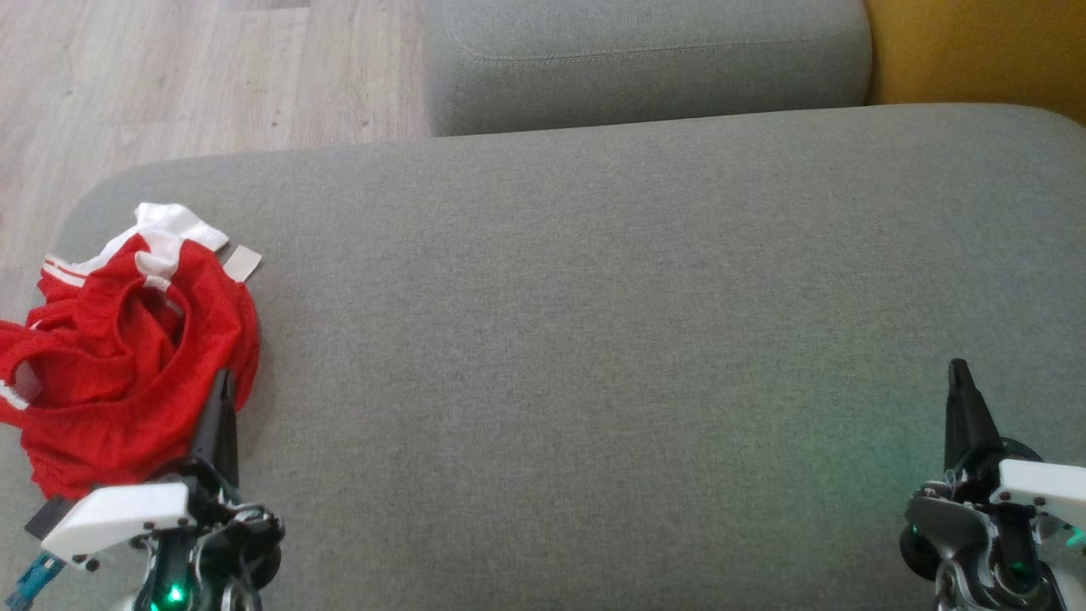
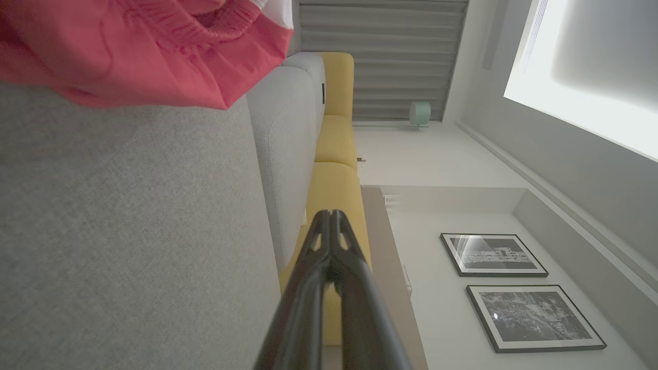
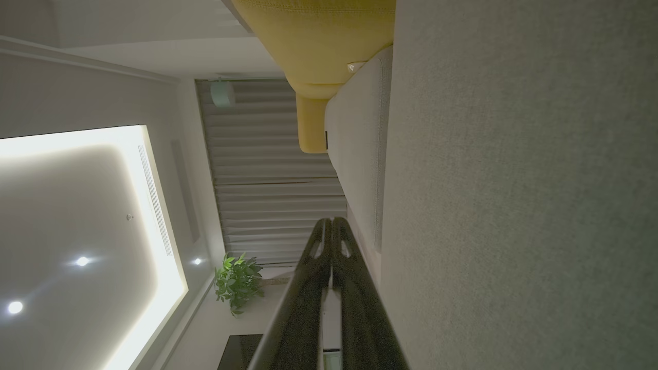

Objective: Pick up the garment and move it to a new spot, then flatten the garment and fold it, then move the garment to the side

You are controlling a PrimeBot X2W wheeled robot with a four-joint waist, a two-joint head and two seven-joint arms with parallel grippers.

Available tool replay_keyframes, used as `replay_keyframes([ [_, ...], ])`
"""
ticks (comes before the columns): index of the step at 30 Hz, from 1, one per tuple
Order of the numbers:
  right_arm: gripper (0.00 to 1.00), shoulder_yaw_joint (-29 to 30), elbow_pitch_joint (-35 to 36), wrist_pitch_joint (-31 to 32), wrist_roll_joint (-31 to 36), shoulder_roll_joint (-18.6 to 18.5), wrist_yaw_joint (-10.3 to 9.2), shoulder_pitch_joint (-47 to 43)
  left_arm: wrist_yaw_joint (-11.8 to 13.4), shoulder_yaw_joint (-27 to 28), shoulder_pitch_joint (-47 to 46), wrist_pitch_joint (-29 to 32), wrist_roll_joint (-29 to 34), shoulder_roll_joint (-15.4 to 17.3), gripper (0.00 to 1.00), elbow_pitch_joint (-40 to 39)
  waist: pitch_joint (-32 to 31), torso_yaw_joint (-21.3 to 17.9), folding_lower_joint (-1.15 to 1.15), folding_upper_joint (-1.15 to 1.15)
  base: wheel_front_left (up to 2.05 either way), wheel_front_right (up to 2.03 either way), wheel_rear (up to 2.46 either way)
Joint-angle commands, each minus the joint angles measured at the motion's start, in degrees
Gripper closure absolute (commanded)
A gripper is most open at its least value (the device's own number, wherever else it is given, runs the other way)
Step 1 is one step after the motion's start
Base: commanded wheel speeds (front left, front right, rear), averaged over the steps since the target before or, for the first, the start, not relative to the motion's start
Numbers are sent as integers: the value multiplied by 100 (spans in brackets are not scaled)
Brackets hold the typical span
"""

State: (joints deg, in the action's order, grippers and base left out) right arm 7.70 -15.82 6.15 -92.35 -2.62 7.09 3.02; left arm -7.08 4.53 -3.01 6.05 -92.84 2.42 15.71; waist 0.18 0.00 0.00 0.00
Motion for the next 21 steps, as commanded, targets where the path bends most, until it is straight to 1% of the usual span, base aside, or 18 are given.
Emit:
replay_keyframes([
  [1,100,-118,179,34,18,-26,40,317,-41,199,-317,44,68,45,100,-167,0,0,0,0,0,0,0],
  [18,100,-118,179,34,17,-26,40,317,-41,199,-317,44,68,45,100,-167,0,0,0,0,0,0,0],
  [19,0,0,0,0,0,0,0,0,1,0,0,0,0,0,0,0,0,0,0,0,0,0,0],
  [21,0,-15,-138,-2,0,10,-5,-53,7,-15,60,-10,-3,-12,0,140,0,0,0,0,0,0,0],
])
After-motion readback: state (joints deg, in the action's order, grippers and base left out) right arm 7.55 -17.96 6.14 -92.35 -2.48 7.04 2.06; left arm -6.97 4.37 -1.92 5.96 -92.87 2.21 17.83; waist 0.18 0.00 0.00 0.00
